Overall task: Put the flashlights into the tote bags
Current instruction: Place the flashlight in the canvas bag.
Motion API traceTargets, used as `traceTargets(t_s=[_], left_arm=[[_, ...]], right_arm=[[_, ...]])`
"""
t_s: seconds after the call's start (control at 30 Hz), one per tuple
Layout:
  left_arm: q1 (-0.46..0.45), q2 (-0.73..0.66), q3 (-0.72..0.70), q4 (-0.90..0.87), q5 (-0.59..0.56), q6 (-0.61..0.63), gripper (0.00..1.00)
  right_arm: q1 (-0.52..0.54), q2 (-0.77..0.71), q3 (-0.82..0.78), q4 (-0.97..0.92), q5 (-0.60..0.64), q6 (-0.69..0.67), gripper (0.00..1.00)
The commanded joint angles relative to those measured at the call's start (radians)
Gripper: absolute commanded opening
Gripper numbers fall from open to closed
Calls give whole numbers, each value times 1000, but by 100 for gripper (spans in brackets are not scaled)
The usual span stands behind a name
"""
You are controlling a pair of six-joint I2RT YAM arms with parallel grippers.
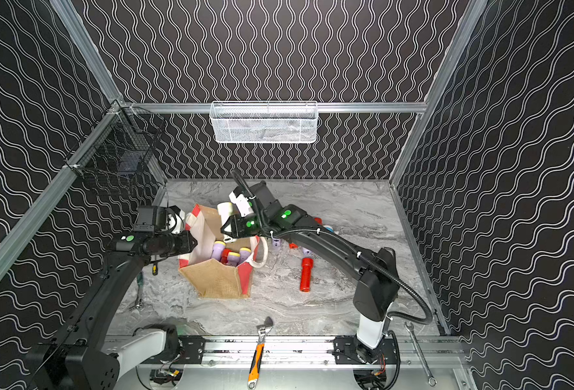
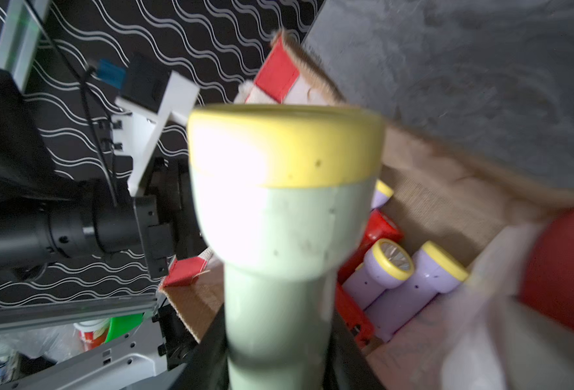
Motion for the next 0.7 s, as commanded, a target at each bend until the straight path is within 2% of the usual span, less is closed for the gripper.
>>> traceTargets(t_s=[0.0, 0.27, 0.67], left_arm=[[1, -4, -5, 26, 16, -3, 28], [1, 2, -13, 31, 20, 2, 26], [1, 9, -13, 35, 18, 5, 25]], right_arm=[[28, 20, -18, 73, -34, 36, 27], [84, 120, 21, 3, -10, 5, 27], [89, 209, 34, -60, -17, -6, 28]])
